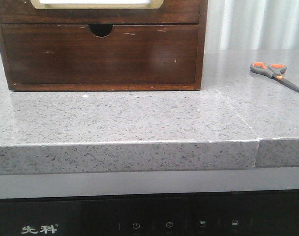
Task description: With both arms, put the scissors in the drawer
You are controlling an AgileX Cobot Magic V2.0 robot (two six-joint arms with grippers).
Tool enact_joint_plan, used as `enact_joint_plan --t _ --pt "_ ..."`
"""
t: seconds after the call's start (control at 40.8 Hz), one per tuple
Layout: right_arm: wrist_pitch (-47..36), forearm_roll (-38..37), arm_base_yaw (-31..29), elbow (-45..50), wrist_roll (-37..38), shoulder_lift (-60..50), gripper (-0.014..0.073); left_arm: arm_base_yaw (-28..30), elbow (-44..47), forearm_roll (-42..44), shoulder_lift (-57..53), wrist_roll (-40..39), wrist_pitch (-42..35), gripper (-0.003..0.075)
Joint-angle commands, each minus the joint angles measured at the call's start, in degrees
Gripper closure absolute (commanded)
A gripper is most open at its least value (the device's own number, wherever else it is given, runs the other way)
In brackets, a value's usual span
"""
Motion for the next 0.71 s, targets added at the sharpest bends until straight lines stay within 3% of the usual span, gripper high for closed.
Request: enact_joint_plan --t 0.0,0.686 --pt "-4.71 -0.55 -0.06 0.09 -0.11 -0.97 0.0662 -0.44 1.46 -0.53 -0.96 0.24 -5.01 0.0741" --pt "-7.43 -0.55 -0.06 0.09 -0.11 -0.97 0.0662 -0.44 1.46 -0.53 -0.96 0.24 -5.01 0.0741"
